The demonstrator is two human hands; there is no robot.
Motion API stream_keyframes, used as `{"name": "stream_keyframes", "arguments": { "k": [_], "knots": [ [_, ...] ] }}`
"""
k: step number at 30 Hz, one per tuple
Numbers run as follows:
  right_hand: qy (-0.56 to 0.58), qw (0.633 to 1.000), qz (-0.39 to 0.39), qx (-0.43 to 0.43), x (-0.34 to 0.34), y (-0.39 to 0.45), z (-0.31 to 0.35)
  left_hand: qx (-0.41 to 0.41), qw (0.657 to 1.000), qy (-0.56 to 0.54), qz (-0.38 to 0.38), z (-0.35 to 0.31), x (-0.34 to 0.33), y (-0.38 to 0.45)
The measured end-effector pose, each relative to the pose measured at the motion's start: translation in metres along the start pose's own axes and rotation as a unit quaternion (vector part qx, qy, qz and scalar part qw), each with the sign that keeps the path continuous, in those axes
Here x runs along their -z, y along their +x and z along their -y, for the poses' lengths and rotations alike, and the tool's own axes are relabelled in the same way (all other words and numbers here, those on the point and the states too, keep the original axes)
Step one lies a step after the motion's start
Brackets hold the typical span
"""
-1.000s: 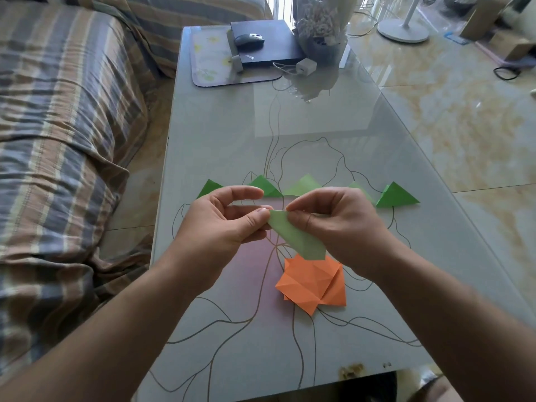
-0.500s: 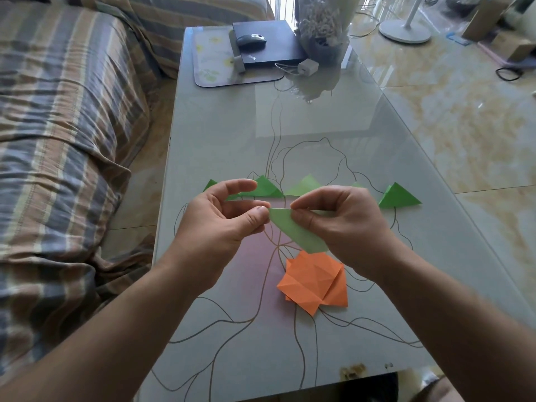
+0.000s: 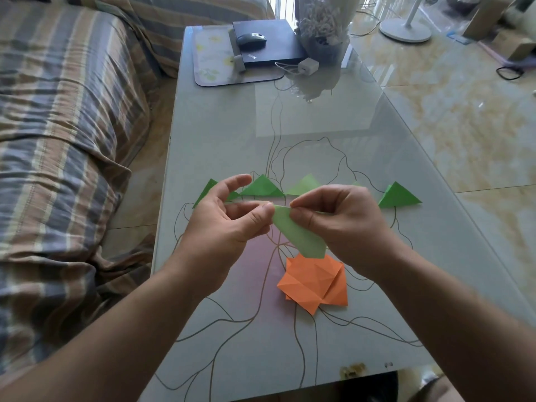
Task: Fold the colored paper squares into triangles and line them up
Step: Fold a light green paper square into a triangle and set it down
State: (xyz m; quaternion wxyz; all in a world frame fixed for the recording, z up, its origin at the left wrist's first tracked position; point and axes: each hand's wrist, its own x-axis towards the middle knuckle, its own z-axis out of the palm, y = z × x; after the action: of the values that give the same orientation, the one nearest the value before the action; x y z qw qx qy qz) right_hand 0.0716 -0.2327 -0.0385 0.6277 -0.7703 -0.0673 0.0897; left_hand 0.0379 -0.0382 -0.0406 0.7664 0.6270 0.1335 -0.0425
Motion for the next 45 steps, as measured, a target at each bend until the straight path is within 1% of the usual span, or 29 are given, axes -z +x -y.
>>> {"name": "stream_keyframes", "arguments": {
  "k": [2, 6, 11, 16, 22, 31, 37, 45],
  "knots": [
    [0.026, 1.000, 0.002, -0.012, 0.000, 0.000, 0.001, 0.021, 1.000, -0.012, 0.009, 0.003, -0.002, 0.000],
    [0.099, 0.994, -0.006, -0.045, 0.000, 0.000, 0.002, 0.043, 0.997, 0.008, 0.057, 0.007, -0.006, -0.004],
    [0.131, 0.990, -0.002, -0.059, -0.001, 0.000, 0.001, 0.039, 0.998, 0.006, 0.053, 0.009, -0.008, -0.005],
    [0.137, 0.989, -0.005, -0.056, 0.000, 0.001, 0.002, 0.027, 0.999, 0.001, 0.033, 0.011, -0.010, -0.005],
    [0.141, 0.988, -0.011, -0.062, 0.003, 0.002, 0.002, 0.029, 0.998, 0.018, 0.053, 0.018, -0.012, -0.007],
    [0.161, 0.983, -0.015, -0.081, 0.000, 0.004, -0.001, 0.037, 0.997, 0.022, 0.056, 0.024, -0.017, -0.010],
    [0.170, 0.981, -0.020, -0.088, 0.000, 0.005, -0.002, 0.061, 0.997, -0.003, 0.057, 0.027, -0.020, -0.011],
    [0.178, 0.979, -0.037, -0.096, 0.001, 0.007, -0.003, 0.046, 0.997, 0.013, 0.062, 0.030, -0.021, -0.014]
  ]
}}
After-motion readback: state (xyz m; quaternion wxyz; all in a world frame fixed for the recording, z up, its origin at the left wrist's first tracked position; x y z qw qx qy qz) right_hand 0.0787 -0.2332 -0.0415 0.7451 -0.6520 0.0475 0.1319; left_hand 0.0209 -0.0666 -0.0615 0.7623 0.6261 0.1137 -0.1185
